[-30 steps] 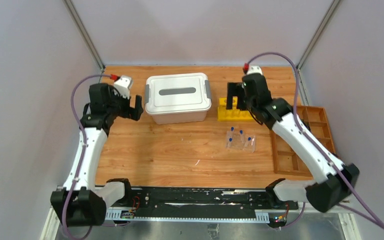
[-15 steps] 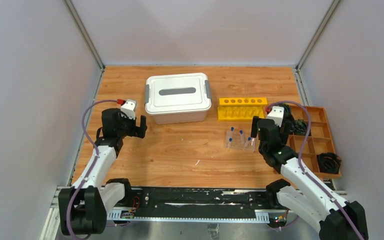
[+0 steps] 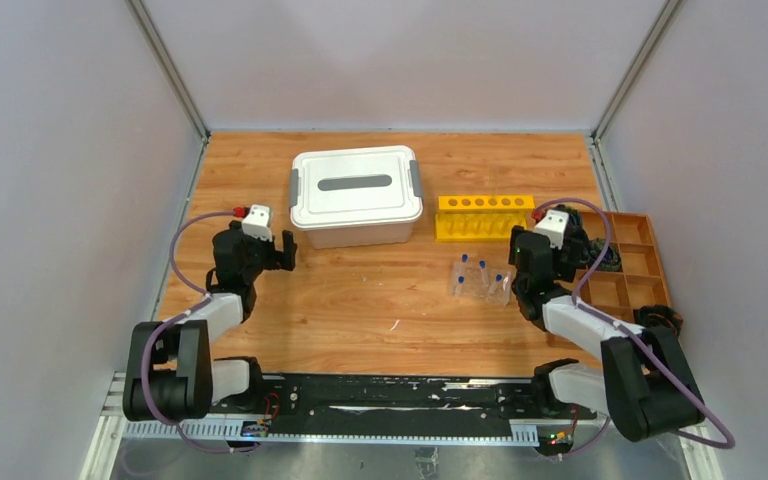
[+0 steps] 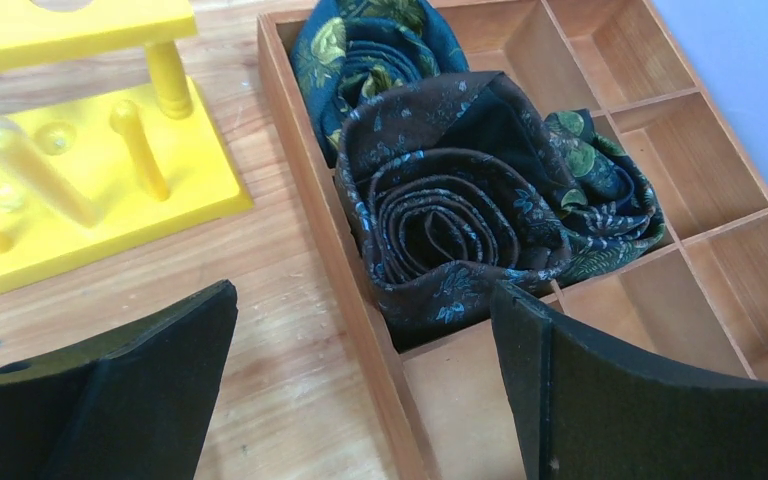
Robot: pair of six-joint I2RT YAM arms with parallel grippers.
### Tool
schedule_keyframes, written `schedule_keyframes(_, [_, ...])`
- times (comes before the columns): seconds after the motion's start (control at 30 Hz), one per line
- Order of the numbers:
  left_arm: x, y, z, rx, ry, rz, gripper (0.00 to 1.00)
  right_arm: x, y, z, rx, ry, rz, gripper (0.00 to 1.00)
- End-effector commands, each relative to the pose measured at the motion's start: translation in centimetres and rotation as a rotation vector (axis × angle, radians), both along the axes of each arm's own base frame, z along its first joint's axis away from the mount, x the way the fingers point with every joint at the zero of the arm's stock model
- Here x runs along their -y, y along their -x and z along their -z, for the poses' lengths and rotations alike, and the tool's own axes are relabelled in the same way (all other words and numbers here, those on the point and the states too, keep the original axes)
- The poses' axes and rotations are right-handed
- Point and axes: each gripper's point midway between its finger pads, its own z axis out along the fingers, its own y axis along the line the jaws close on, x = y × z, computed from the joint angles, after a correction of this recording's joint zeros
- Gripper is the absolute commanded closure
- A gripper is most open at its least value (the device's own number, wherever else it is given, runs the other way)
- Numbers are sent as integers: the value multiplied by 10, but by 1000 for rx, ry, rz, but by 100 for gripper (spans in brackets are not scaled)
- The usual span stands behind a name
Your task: Organize the chemistry lab equipment
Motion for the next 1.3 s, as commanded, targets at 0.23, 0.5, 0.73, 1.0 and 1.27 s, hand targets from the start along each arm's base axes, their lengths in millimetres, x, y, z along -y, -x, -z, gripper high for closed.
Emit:
schedule_keyframes(0.23, [-15,-17,-38,361,0,-122,0,22,-25,9,113,29,-23,4])
schedule_keyframes(0.5, [-20,-23,-31,299,-1,-162,0,6,-33,25,139,-1,-203,0])
schedule_keyframes(0.73, [-20,-22,-31,300,-1,-160,0,7,-35,25,97,-22,-189,0])
schedule_keyframes(1.0, [-20,-22,-30,298,-1,-161,0,7,-35,25,98,-21,-189,0])
schedule_keyframes(1.27, [-20,-24,-30,296,-8,-163,0,7,-35,25,99,-21,-189,0])
